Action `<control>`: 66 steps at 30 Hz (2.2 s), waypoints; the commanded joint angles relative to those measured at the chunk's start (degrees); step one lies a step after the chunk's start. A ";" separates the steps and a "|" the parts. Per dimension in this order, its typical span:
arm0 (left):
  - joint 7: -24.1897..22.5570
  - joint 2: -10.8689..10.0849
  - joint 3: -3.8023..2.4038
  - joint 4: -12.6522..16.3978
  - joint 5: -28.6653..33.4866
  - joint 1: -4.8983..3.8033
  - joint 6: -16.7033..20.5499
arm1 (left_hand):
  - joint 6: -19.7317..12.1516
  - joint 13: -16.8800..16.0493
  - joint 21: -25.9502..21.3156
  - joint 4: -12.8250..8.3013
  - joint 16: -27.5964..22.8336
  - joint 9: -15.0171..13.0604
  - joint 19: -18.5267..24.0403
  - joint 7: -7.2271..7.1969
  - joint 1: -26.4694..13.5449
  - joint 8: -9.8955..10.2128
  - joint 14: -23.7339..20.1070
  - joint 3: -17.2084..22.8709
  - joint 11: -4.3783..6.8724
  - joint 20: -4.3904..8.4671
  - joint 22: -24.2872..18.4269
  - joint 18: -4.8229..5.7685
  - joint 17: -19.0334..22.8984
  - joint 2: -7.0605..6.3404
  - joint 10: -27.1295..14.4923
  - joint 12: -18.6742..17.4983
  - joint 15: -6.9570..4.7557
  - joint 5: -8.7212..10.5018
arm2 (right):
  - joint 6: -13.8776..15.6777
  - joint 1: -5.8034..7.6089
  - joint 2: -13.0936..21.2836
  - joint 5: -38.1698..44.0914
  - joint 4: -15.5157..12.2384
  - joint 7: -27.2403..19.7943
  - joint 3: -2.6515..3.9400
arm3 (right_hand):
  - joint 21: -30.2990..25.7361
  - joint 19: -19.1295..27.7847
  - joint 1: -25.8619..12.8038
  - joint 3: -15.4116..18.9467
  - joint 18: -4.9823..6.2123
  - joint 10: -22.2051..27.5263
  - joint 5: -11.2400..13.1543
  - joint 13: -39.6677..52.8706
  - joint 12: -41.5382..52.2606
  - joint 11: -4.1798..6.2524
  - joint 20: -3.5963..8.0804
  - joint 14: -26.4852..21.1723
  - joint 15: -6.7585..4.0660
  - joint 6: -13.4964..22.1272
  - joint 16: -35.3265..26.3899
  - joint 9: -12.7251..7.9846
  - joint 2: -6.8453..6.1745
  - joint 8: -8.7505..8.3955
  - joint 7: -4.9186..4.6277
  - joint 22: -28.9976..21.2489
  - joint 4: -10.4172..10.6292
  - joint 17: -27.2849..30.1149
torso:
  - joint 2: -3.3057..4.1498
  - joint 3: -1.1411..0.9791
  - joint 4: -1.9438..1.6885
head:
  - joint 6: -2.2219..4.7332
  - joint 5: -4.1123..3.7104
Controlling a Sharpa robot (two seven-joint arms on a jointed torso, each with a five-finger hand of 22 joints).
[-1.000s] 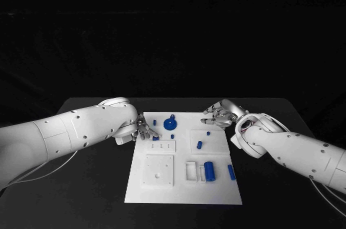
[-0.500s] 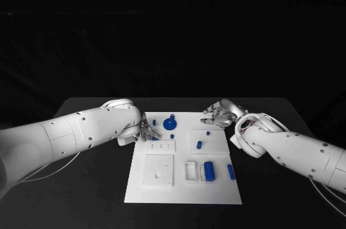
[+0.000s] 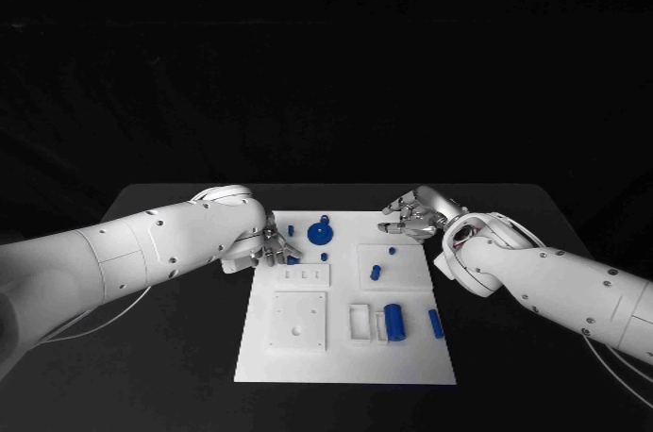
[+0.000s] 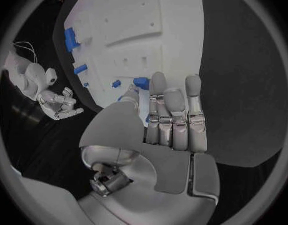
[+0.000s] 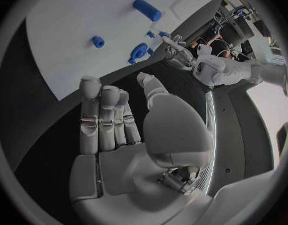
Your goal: Assemble the parts on the task board
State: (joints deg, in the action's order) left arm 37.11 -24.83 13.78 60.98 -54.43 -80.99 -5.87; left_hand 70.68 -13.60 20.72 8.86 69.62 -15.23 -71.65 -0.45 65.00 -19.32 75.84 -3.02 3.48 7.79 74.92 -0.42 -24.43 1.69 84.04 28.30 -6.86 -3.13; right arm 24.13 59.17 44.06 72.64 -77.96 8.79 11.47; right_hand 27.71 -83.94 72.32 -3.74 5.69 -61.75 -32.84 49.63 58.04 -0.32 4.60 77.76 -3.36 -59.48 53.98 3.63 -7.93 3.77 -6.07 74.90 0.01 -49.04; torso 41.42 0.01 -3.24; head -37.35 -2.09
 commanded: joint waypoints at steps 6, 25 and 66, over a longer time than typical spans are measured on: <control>0.50 0.52 -0.02 -0.53 0.24 0.28 -2.80 | -0.75 -0.13 0.19 -3.93 0.45 0.14 0.54 -0.30 3.10 -0.27 -0.10 -0.08 0.27 0.12 1.12 0.42 0.07 3.14 2.48 -0.08 -0.29 -3.54 | -0.52 -0.03 -0.04 0.14 -0.06 -0.24 0.03 | 0.13 -2.42 -0.40 -0.36 0.81 0.02 -0.27 -0.06 -0.18 -0.07 -0.02 0.28 -0.17 0.10 -0.32 -0.06 -0.06 -0.20 -0.16 3.10 -0.05 0.07 | 0.02 0.04 0.00 | -0.09 0.05; 0.59 -0.03 -0.04 -1.81 0.26 0.71 -2.71 | -0.80 -0.17 0.24 -6.38 0.55 0.25 0.59 -0.39 4.56 -0.28 -0.15 -0.33 0.29 0.13 1.11 0.42 0.11 4.46 2.50 -0.07 -0.31 -4.00 | -0.52 -0.03 -0.03 0.14 -0.01 -0.27 0.03 | 0.11 -2.40 -0.56 -0.62 0.81 -0.03 -0.31 -0.02 -0.12 -0.04 -0.01 0.27 -0.18 -0.01 -0.32 -0.06 -0.01 -0.21 -0.14 3.10 -0.18 0.07 | -0.01 0.08 -0.03 | -0.07 0.29; -3.98 -7.14 -0.07 2.18 2.60 0.71 9.03 | -5.68 1.13 -1.81 0.71 -1.72 6.49 0.50 2.58 3.08 6.14 -0.48 1.07 -1.09 -0.51 0.81 0.40 1.85 -3.08 2.36 -3.32 0.64 -2.23 | -0.33 -0.13 0.22 0.09 0.14 -0.41 0.03 | 0.08 -2.40 -0.71 -0.75 0.81 0.01 -0.28 -0.05 -0.15 -0.04 -0.01 0.28 -0.18 0.00 -0.33 -0.06 0.00 -0.21 -0.15 3.08 -0.15 0.09 | -0.05 0.02 -0.06 | 0.17 1.00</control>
State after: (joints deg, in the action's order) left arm 35.40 -31.72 13.60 62.79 -52.43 -80.45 -1.23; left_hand 65.08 -12.54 19.06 9.45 68.06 -8.63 -71.23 1.95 68.07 -13.09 75.52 -2.00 2.85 7.78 74.94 -0.43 -22.64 -1.00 84.04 25.15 -6.53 -5.69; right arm 24.12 59.09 44.25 72.62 -77.77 8.75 11.47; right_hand 27.71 -83.94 72.32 -4.24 5.70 -61.75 -32.84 49.64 58.04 -0.32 4.60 77.76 -3.36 -59.48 53.98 3.63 -7.93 3.77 -6.07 74.90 -0.15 -49.04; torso 41.39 0.02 -3.28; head -37.21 -1.14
